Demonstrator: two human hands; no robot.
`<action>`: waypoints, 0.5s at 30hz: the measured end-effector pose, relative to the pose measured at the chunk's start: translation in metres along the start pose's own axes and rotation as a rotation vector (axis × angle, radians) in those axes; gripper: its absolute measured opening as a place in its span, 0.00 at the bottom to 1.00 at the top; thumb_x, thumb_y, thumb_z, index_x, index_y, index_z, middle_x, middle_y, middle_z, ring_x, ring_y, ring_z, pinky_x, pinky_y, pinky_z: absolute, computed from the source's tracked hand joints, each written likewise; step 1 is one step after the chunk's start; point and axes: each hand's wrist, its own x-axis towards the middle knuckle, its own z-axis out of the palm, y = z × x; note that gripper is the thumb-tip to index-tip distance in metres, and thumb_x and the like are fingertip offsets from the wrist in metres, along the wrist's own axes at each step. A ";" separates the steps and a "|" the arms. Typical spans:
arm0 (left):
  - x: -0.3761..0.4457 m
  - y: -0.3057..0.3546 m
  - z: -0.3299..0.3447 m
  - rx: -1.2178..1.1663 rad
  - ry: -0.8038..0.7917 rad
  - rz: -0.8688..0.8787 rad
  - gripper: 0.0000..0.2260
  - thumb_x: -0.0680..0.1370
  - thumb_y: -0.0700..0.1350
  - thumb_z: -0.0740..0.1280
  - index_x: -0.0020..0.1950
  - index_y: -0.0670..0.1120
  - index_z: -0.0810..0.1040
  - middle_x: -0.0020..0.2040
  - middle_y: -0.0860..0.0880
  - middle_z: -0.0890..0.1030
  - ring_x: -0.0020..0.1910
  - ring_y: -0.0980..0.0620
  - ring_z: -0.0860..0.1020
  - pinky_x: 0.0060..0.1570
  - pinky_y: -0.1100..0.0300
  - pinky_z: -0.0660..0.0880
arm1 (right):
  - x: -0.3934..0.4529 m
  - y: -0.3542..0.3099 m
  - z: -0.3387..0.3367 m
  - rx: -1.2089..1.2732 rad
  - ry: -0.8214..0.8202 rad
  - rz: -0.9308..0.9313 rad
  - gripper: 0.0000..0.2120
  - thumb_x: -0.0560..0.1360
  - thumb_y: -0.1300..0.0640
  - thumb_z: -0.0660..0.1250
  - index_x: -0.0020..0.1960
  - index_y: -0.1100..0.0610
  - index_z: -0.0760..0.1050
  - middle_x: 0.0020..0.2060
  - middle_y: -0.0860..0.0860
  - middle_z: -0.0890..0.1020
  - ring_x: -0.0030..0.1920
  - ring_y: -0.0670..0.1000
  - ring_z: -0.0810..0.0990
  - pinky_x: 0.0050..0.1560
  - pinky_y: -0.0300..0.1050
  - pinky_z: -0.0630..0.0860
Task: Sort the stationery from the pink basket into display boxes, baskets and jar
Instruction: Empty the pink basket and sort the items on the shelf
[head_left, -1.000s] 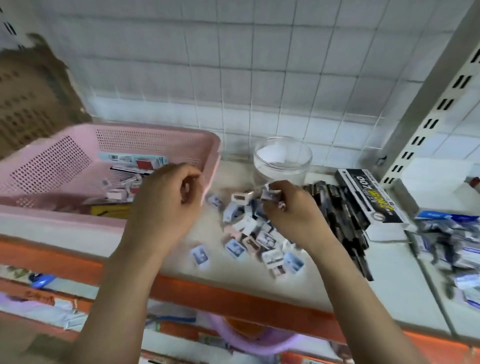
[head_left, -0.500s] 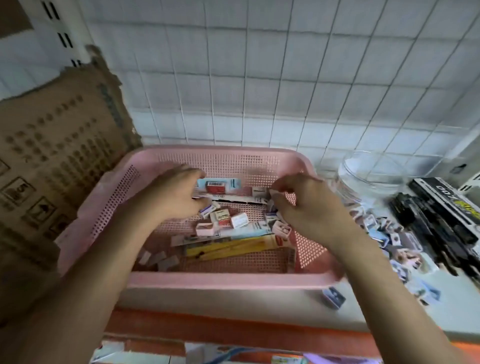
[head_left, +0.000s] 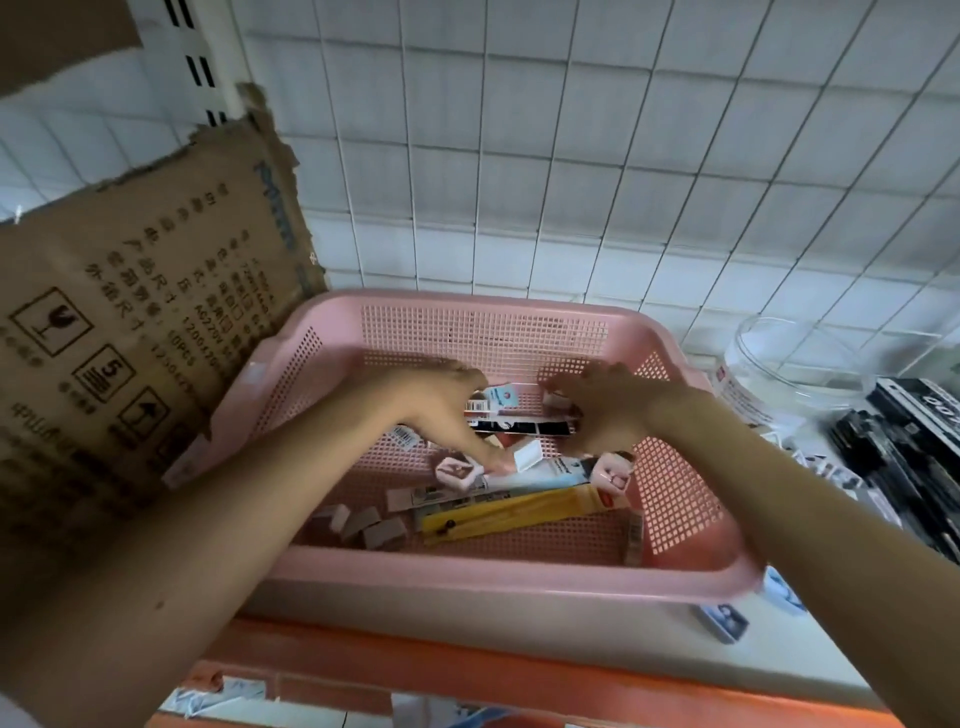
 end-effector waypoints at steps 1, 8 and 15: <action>-0.003 0.003 -0.001 0.002 -0.030 0.003 0.54 0.59 0.75 0.64 0.77 0.51 0.49 0.78 0.49 0.50 0.75 0.46 0.53 0.72 0.46 0.56 | 0.000 0.001 0.001 0.010 -0.002 -0.001 0.39 0.72 0.44 0.67 0.76 0.45 0.49 0.72 0.53 0.61 0.73 0.62 0.55 0.67 0.60 0.64; -0.018 0.037 0.018 0.235 -0.100 -0.043 0.55 0.63 0.73 0.67 0.77 0.46 0.44 0.76 0.46 0.48 0.75 0.42 0.49 0.72 0.45 0.57 | -0.025 0.002 -0.014 0.002 -0.207 -0.106 0.44 0.71 0.48 0.72 0.77 0.49 0.47 0.75 0.49 0.59 0.74 0.54 0.59 0.68 0.48 0.61; -0.014 0.035 0.024 0.141 0.041 0.024 0.34 0.72 0.55 0.68 0.70 0.42 0.58 0.66 0.42 0.66 0.61 0.43 0.70 0.58 0.52 0.72 | -0.025 0.002 0.006 -0.121 -0.188 -0.077 0.53 0.67 0.54 0.74 0.76 0.45 0.39 0.76 0.53 0.50 0.74 0.57 0.55 0.67 0.56 0.67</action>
